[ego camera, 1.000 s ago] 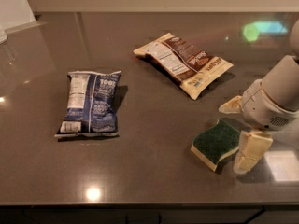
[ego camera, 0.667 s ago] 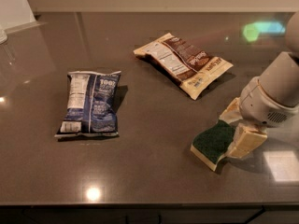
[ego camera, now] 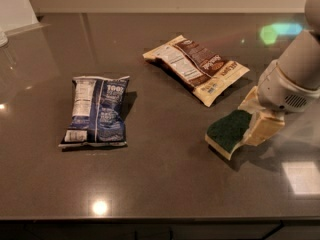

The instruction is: Move sponge near brown chip bag

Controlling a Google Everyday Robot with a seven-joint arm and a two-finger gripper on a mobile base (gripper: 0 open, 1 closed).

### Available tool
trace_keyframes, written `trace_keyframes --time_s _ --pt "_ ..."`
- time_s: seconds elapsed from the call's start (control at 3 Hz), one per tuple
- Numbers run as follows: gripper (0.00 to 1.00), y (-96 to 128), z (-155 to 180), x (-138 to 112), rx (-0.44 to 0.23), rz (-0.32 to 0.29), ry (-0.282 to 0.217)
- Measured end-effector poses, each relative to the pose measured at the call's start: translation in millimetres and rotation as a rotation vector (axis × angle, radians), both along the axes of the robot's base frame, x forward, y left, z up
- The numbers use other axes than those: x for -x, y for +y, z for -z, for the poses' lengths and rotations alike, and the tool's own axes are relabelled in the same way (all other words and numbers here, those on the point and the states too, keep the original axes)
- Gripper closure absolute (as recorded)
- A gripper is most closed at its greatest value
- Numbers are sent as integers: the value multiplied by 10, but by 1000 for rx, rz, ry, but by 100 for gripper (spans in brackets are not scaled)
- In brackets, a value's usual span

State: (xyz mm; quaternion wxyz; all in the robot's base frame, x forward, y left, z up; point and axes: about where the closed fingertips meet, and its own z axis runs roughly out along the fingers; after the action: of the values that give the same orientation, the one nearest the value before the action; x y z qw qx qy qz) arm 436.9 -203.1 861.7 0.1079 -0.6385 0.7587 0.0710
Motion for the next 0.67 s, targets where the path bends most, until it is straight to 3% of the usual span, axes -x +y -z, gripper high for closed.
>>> trace_keyframes --time_s 0.33,0.67 --pt "100 -180 -317 -351 -12 89 -47" --pt "100 -343 -524 -686 -33 174 -90"
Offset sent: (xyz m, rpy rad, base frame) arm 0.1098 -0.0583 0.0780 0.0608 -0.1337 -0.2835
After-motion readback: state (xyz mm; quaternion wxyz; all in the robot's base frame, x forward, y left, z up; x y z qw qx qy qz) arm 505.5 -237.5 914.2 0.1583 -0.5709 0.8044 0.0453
